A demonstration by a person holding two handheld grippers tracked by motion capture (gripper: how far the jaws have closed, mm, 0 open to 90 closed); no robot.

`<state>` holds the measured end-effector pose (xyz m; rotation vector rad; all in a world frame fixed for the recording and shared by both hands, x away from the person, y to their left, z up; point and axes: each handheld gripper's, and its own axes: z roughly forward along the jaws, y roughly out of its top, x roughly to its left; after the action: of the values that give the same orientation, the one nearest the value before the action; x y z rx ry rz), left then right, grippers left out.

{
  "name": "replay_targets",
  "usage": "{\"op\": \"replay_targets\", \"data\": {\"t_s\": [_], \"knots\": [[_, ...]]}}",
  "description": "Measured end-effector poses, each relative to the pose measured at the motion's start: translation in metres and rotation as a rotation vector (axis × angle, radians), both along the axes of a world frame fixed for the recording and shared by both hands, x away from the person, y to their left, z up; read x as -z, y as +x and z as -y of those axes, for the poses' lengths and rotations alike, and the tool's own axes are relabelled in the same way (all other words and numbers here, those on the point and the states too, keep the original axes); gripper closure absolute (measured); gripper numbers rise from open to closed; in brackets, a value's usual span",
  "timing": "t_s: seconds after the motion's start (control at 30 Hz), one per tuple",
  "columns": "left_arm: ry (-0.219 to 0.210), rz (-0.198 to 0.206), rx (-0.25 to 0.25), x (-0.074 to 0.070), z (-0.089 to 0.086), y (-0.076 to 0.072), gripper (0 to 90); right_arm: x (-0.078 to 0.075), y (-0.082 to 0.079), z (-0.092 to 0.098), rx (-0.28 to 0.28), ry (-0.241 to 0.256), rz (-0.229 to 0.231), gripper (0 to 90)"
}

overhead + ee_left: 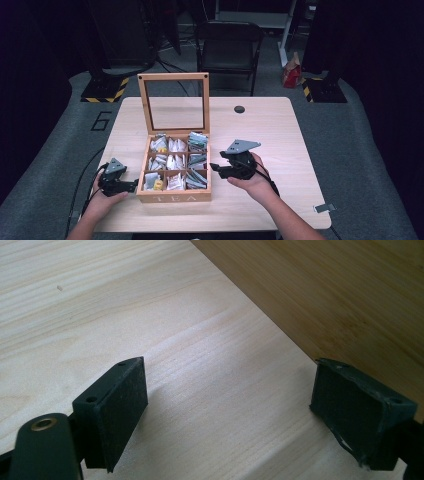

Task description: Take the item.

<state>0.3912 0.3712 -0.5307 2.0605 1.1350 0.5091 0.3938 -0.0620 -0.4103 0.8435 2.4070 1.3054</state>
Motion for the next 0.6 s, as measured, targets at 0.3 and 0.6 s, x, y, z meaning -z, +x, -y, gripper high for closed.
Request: {"op": "replay_targets", "data": {"t_s": [0.3,0.6], "knots": [[0.001,-0.013,0.003,-0.001,0.000,0.000,14.4,0.002,0.000,-0.009,-0.020,0.011,-0.002,42.1],[-0.005,-0.001,-0.003,0.000,0.000,0.000,14.4,0.005,-0.001,-0.022,-0.043,0.014,-0.010,42.9]]}}
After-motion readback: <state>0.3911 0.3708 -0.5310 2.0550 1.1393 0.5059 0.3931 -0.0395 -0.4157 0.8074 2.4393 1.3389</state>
